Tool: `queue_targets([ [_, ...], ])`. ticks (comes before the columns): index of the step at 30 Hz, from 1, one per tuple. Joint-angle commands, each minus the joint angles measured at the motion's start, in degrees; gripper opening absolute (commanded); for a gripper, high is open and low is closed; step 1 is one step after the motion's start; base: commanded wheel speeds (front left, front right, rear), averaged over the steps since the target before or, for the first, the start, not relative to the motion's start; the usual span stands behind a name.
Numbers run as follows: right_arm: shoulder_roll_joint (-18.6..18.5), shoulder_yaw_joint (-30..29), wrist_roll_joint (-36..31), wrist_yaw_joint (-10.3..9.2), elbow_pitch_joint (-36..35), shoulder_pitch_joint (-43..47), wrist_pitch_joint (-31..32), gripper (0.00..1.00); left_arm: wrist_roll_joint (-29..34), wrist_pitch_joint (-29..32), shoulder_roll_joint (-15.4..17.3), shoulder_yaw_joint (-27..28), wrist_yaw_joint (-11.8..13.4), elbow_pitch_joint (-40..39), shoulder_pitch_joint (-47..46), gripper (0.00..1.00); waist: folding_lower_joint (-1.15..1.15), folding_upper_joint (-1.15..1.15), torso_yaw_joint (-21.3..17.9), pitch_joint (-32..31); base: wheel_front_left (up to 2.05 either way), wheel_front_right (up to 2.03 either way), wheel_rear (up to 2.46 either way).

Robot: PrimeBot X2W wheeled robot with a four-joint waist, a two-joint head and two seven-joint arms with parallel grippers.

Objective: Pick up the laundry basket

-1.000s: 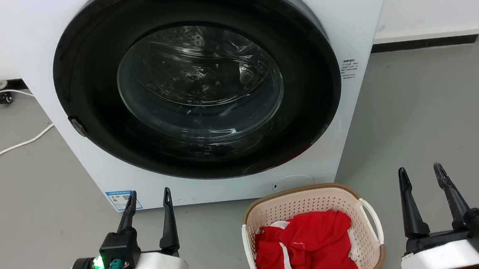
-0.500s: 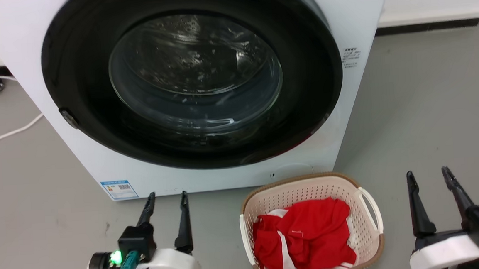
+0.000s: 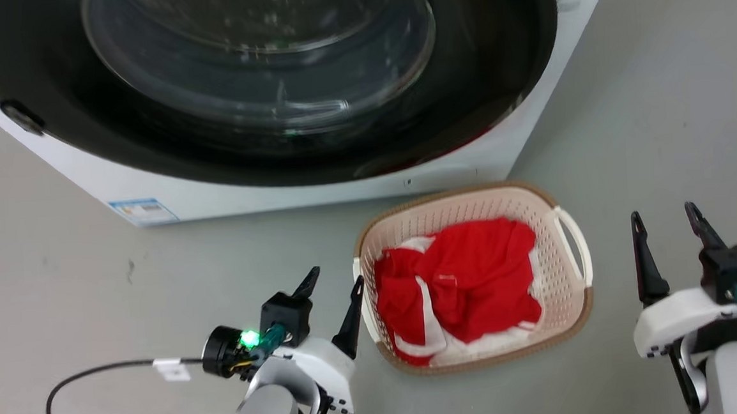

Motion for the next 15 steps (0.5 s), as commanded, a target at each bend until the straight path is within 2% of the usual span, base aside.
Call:
queue_targets([
  [1, -0.12, -0.40, -0.98, -0.04, 1.63, -2.20, -0.14, 1.00, -0.52, -0.16, 0.11, -1.01, -0.43, 2.24, -2.10, 1.00, -0.01, 0.00, -0.67, 5.27, 0.00, 0.00, 0.00],
  [8, -1.77, -0.47, -4.97, -0.05, 11.25, -10.42, -0.14, 1.00, -4.00, -0.16, 0.11, -5.52, -1.45, 13.35, -10.26, 1.00, -0.01, 0.00, -1.23, 13.85, 0.00, 0.00, 0.00],
  [15, -3.07, -1.99, -7.85, -0.05, 18.99, -17.41, -0.14, 1.00, -7.10, -0.16, 0.10, -8.22, -2.00, 19.96, -17.56, 1.00, -0.01, 0.00, -1.18, 22.07, 0.00, 0.00, 0.00],
])
